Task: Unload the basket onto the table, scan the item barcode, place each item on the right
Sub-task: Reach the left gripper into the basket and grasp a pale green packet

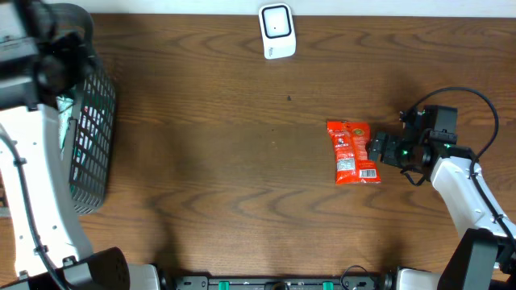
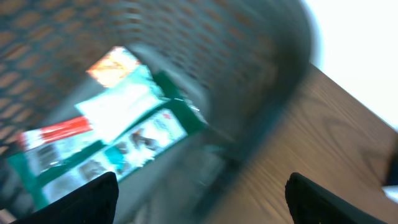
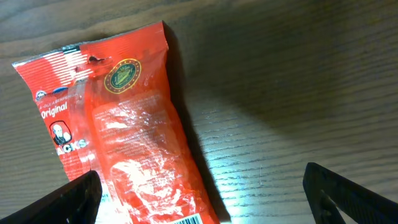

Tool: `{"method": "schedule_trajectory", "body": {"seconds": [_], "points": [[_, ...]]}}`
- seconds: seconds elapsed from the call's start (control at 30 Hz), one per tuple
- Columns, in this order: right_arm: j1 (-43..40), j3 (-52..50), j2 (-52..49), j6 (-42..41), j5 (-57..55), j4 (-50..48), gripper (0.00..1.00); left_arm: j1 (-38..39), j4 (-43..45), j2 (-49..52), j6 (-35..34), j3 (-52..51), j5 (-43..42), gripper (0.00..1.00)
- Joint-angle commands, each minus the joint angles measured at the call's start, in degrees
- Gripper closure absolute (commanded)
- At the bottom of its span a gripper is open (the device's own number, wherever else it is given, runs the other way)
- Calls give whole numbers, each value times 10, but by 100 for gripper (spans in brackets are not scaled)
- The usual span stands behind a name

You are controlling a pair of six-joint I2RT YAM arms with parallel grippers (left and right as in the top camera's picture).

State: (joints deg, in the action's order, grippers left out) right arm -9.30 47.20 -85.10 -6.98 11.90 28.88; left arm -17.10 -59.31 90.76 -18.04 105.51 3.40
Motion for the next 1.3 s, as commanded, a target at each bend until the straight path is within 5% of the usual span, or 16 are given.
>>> {"method": "schedule_trajectory", "body": {"seconds": [0.0,0.33,0.73,1.27], "points": [[4,7,4,2,-5,-3,1,-61,2,20,9,5,5,10],[4,7,4,2,-5,-3,1,-158,3,152,71,-9,5,9],[4,7,4,2,-5,-3,1,-160,77,302,158,-9,5,9],[4,7,4,2,-5,-3,1,-160,117,406,170,-18,3,9]]}}
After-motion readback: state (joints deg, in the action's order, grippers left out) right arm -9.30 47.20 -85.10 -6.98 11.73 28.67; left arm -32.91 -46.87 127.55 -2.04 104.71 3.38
